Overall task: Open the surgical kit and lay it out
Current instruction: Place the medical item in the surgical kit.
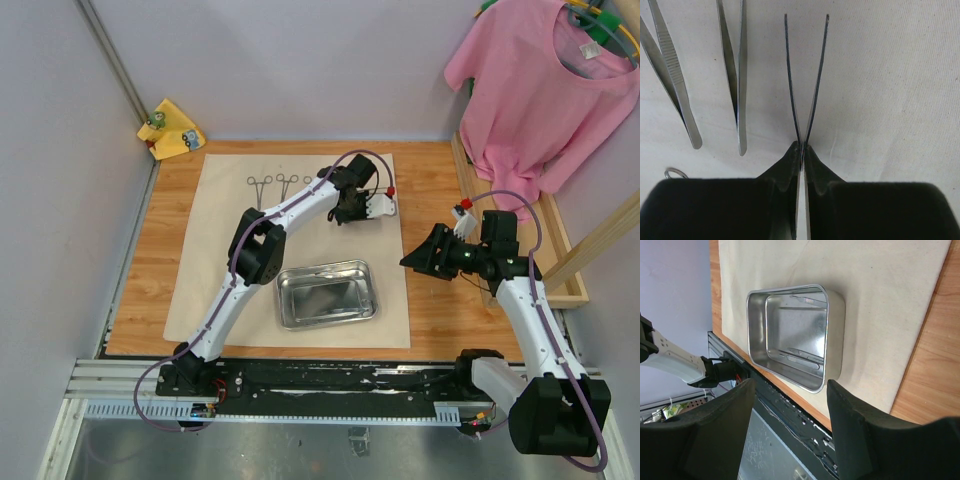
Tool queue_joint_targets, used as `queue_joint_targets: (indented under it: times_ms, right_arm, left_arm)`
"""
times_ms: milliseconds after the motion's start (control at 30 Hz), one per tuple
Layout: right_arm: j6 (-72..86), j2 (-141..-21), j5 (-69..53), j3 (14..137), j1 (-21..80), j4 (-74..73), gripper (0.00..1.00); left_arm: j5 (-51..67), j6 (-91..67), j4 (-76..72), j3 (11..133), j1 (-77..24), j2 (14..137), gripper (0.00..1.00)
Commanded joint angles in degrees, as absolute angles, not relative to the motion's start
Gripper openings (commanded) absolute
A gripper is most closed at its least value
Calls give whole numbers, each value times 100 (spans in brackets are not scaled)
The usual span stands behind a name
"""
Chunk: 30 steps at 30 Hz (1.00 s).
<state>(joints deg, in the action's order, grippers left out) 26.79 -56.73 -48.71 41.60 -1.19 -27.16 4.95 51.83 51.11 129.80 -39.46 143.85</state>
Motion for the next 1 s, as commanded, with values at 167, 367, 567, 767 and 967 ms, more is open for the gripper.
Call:
queue_joint_targets:
  times_ms: [167,367,567,767,967]
  right_arm:
    - [2698,-5690,-5023,4073,-246,-2578,62]
    - [2712,-5684,-5034,4052,-246,-2553,62]
    - [2724,-5680,-5043,4019,-244,-2523,63]
    - [2760,-5641,-5055,3988,-246,-2484,64]
    - [2795,-5581,-5070,3984,-246,-2490,64]
  left_arm:
    - [307,5182,4994,13021,-3955,14334,12]
    - [275,5158,4924,13015,-3955,14309,15]
    - [147,5090,4809,13001,-3934,14269,16]
    - [133,4911,4658,12921,-3817,13871,18]
    - [303,4646,4669,12416,-3814,13194,30]
